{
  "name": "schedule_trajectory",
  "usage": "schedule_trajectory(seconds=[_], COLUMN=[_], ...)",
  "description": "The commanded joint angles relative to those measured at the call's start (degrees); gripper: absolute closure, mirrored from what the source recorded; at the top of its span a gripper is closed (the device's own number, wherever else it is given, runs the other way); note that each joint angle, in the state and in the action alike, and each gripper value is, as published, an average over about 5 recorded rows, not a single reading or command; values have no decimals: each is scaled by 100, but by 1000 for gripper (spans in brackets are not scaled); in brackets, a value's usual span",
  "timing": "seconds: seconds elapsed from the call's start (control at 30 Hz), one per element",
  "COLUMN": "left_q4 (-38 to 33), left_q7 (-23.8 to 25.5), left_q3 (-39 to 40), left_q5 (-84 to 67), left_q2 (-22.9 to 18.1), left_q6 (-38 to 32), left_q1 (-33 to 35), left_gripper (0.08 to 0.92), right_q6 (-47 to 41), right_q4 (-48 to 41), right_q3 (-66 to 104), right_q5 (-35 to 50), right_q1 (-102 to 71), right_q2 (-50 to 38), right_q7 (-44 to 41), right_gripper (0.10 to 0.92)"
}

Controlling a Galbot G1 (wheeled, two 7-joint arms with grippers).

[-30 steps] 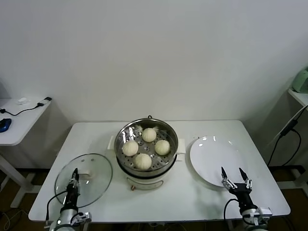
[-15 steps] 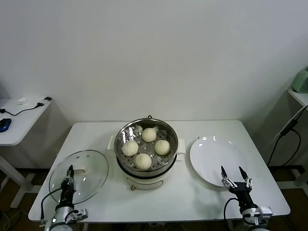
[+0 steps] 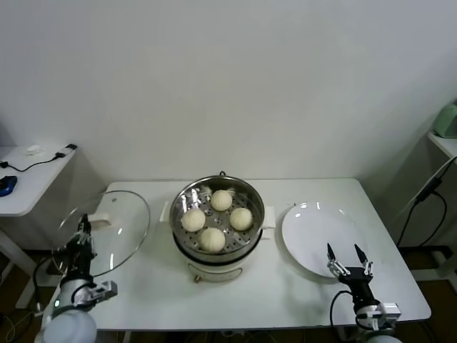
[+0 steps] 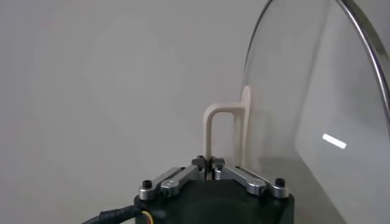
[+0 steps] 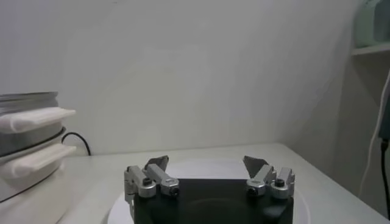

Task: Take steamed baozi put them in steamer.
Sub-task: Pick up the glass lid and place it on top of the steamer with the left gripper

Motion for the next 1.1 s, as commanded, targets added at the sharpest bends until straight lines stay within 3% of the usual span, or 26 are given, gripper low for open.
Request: schedule_trajectory(seconds=[0.03, 0.2, 0.43, 0.73, 1.1], left_q4=[-1644, -1575, -1277, -350, 575], left_q7=[1438, 1980, 2726, 2779, 2447], left_q3=[1548, 2840, 3841, 4391, 4402], left_q5=[1245, 2136, 3118, 3694, 3774], left_q2=[143, -260, -1100, -2072, -2350], left_q6=[1687, 2166, 2495, 2542, 2486], left_q1=[-655, -1202, -1704, -2134, -2280], left_gripper=[868, 868, 868, 868, 868], right_q6=[3, 108, 233, 400, 622], right_q4=[10, -26, -108, -199, -310], right_q3=[0, 14, 32, 98, 171], right_q5=[-225, -231, -239, -173, -24], right_q1=[-25, -61, -90, -126, -156], right_q2=[27, 18, 16, 10, 9], right_q7=[92, 24, -21, -66, -26], right_gripper=[203, 203, 203, 203, 203])
